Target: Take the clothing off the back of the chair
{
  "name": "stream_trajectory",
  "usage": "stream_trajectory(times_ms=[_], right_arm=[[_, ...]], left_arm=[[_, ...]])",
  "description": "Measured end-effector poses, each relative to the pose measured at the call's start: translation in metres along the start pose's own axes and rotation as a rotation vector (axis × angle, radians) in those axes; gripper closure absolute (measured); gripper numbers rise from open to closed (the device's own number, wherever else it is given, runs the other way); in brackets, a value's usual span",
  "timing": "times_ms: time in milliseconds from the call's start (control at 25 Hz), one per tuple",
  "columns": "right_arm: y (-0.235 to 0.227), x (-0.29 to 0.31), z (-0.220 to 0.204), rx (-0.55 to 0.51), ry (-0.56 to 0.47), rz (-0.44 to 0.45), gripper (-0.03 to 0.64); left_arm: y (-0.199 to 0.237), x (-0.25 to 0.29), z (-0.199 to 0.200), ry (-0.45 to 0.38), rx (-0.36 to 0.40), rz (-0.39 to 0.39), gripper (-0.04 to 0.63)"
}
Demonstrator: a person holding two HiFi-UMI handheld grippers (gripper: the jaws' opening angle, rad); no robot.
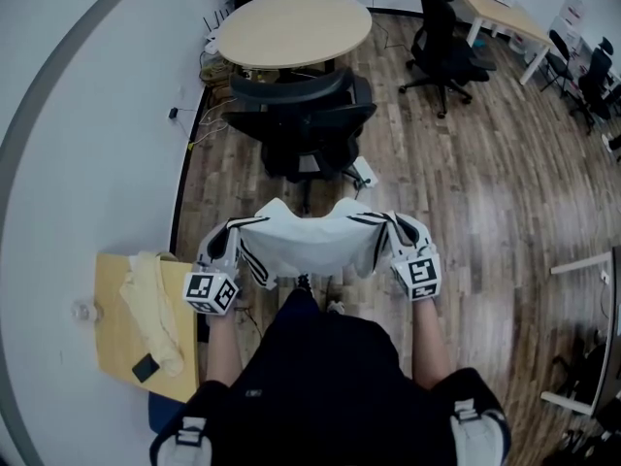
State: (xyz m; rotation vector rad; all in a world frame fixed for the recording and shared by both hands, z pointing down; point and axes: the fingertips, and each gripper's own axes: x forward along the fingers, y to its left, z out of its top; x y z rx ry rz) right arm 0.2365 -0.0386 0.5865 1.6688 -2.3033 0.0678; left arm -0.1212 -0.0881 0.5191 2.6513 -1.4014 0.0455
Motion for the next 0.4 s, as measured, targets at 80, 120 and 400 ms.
stream_trajectory(times_ms=[80,120,400], right_arm=[[-0.0009,0.0009,0.0022,0.001,-0.003,-0.003,0.606],[-0.0019,0.0010,0.0039,0.001,-0.007,-0.007,0.606],[-0.0091,0.0033,0.0021,-0.003,-0.019,-0.020,0.606]], left_arm=[[0.0001,0.0007,0.0031,-0.002,0.002,0.001,0.581],[0.0000,0.0012,0.0053,-0.003,0.007,0.001,0.581],[-0.0011,0.0102,0.0102,-0.009,0.040,-0.012,0.581]])
